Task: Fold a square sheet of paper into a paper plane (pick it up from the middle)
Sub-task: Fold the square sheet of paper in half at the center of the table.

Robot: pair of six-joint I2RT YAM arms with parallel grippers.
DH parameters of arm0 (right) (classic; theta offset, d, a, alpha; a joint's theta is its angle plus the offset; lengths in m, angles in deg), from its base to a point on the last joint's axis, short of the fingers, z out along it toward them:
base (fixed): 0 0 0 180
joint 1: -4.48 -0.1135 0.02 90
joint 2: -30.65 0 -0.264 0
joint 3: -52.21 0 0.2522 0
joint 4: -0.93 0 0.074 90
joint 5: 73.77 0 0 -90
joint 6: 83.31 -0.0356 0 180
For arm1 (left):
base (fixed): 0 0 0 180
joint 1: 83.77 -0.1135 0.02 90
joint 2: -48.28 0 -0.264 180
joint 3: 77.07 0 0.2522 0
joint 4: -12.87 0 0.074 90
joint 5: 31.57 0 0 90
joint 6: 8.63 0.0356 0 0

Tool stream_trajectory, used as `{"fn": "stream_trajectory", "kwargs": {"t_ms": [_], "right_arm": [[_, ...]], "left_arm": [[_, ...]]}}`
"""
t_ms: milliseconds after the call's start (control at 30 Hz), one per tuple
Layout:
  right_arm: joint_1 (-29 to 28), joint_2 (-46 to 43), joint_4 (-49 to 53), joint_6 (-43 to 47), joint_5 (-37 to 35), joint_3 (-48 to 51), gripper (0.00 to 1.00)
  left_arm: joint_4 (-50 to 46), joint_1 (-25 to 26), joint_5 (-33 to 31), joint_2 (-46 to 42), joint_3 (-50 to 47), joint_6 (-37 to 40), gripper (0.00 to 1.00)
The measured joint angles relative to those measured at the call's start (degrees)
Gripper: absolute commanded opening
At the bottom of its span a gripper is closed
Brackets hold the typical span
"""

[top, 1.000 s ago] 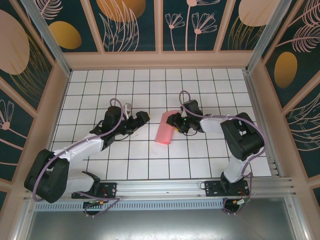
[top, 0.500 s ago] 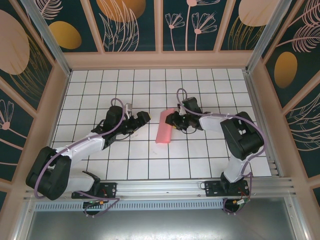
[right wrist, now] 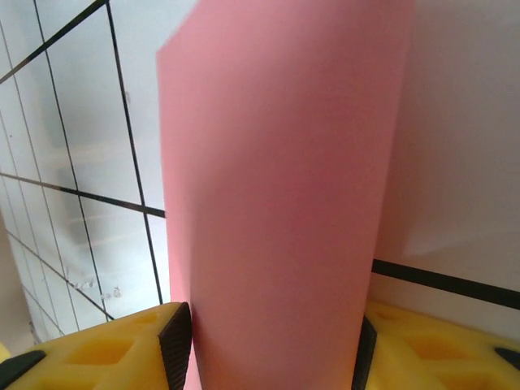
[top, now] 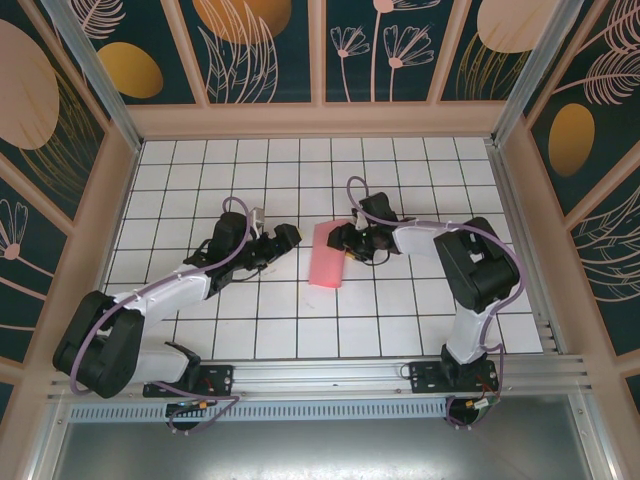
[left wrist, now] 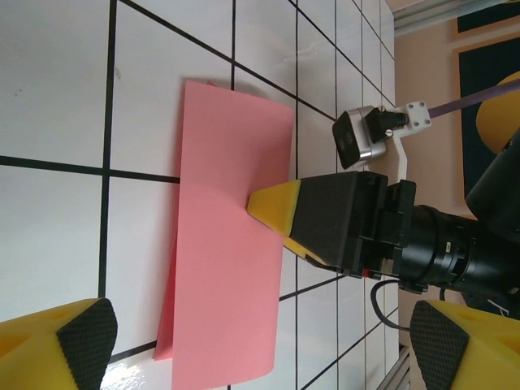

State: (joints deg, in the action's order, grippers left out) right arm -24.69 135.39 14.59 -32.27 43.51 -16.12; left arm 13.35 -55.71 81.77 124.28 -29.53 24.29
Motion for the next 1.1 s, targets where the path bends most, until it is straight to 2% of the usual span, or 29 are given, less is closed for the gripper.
{"fn": "stream_trajectory", "kwargs": {"t_ms": [300,467,1100], "right_arm": [[-0.37,-2.36,2.1,-4.46,-7.08,0.13,0.6],[-0.92,-2.38,7.41,-4.02,-10.71,-1.57,0.6],[-2.73,-0.24,13.25,-0.24,-13.66,-5.68,0.62]], "left_arm": [[-0.07,0.04,0.04,0.66,0.42,0.28,0.95],[-0.22,0.04,0.07,1.01,0.83,1.11,0.95],[-1.03,0.04,0.2,1.64,1.92,2.56,0.95]]}}
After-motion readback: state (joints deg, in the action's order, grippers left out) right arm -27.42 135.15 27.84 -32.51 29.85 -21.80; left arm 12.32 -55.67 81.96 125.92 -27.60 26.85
